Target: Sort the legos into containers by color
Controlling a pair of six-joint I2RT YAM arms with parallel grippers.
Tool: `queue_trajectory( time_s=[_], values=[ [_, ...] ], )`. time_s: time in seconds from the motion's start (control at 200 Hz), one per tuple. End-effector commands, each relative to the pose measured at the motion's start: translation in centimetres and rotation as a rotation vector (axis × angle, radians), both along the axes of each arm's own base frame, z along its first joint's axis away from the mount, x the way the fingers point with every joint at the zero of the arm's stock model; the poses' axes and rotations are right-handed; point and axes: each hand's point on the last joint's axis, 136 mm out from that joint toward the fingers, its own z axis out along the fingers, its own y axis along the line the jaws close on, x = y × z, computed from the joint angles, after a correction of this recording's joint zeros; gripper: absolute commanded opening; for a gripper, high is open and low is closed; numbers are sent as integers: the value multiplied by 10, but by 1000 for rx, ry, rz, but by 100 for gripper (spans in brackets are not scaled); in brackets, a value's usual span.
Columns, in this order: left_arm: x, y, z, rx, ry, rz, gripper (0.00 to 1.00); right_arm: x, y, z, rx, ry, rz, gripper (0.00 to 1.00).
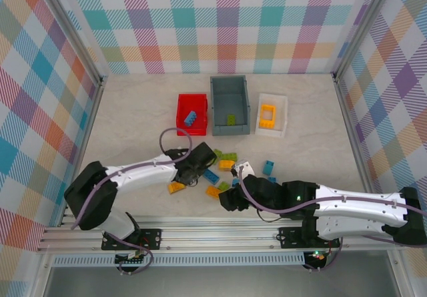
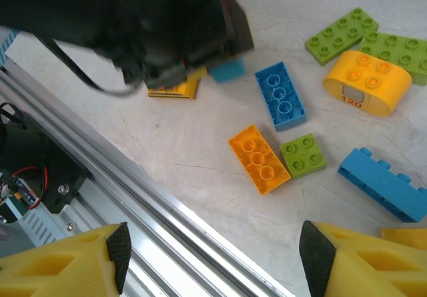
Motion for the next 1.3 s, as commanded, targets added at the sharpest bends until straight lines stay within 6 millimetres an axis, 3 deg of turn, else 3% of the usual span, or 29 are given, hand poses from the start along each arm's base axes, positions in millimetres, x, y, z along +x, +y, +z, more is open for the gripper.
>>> queue_trajectory(
  time_s=[0.0,0.12,0.225,0.365,0.495,0.69,0.84,0.955,1.155,1.295],
  values=[
    [38,14,54,11,-103,-65,23,21,-2,22,42,-18,-74,70],
    [85,16,79,-39,-109,-165,24,52,-3,36,67,9,-146,69],
    [128,19,95,15,-144,-262,24,76,0,43,97,32,-178,69],
    [174,21,86,71,-117,-331,24,93,5,47,81,41,-186,69],
    [199,18,64,92,-81,-364,26,96,8,39,68,65,-191,69],
    [216,13,26,115,-17,-397,34,94,7,31,71,92,-201,69],
    [217,16,16,131,13,-396,50,95,6,29,66,99,-204,70],
    [215,19,29,141,-7,-392,56,95,15,34,102,103,-164,71],
    [210,25,72,139,-86,-374,58,94,44,66,237,17,-24,72],
    [203,34,103,153,-143,-349,58,103,47,71,261,-61,-21,71]
  ],
)
